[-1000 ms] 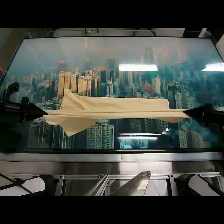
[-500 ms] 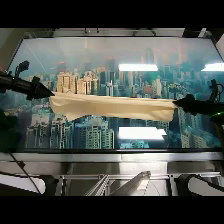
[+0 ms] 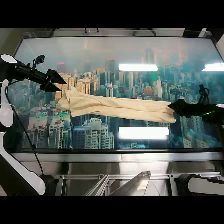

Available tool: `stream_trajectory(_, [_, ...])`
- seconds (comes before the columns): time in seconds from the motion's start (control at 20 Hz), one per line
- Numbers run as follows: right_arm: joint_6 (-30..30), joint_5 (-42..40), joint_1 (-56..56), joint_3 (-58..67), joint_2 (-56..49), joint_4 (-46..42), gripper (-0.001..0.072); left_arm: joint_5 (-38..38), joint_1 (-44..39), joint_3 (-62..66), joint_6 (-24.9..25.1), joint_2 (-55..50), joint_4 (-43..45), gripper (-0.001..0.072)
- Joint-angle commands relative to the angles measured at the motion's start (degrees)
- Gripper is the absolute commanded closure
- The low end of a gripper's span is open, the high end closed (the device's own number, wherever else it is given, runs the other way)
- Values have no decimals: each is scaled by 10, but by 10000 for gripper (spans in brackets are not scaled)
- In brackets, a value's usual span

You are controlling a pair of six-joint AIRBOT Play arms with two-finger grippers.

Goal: Fold the shirts.

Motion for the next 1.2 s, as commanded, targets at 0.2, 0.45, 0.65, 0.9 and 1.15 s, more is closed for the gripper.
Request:
stream_trajectory(0.2, [117, 116, -67, 116, 10, -130, 181, -28, 32, 0, -10, 31, -4, 29])
stream_trajectory(0.45, [133, 145, -56, 105, -36, -143, 181, -17, 28, 0, -5, 78, -3, 700])
stream_trajectory(0.65, [139, 143, 10, 100, -86, -138, 182, -17, -10, 0, -5, 82, -2, 700])
stream_trajectory(0.9, [117, 115, 80, 101, -111, -67, 233, -11, -81, -1, -5, 82, -2, 700])
stream_trajectory(1.15, [106, 118, 87, 107, -109, -38, 691, -3, -179, -1, -5, 45, -2, 701])
